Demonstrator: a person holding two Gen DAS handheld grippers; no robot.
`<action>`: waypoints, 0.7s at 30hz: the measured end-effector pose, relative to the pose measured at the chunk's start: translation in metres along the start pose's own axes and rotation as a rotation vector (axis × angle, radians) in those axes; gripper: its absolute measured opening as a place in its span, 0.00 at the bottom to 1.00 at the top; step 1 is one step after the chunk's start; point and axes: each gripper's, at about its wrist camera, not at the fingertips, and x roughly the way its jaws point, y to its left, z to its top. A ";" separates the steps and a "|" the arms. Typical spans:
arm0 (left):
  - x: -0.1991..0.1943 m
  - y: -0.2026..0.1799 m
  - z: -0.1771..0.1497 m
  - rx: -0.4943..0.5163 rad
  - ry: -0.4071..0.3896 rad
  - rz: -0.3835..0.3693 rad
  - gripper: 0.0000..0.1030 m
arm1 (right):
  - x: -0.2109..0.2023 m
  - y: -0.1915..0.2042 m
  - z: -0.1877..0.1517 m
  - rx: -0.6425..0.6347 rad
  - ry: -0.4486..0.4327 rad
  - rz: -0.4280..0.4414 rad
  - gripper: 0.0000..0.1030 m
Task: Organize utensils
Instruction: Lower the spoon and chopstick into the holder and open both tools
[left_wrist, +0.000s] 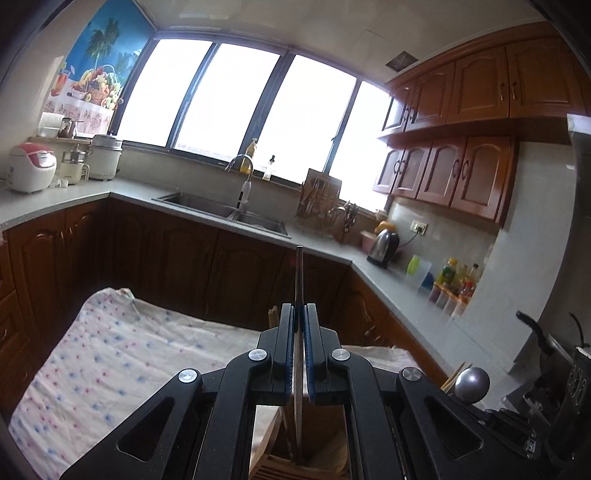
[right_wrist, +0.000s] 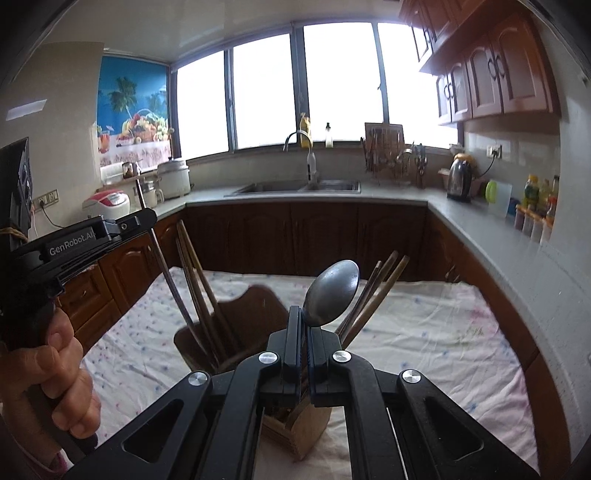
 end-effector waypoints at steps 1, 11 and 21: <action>0.004 0.000 -0.003 0.002 0.001 -0.003 0.03 | 0.002 0.000 -0.002 0.006 0.011 0.006 0.02; 0.018 0.014 -0.011 0.008 0.089 -0.005 0.03 | 0.023 -0.005 -0.016 0.057 0.100 0.044 0.02; 0.011 0.013 -0.009 0.018 0.089 -0.006 0.04 | 0.031 -0.012 -0.023 0.096 0.127 0.051 0.02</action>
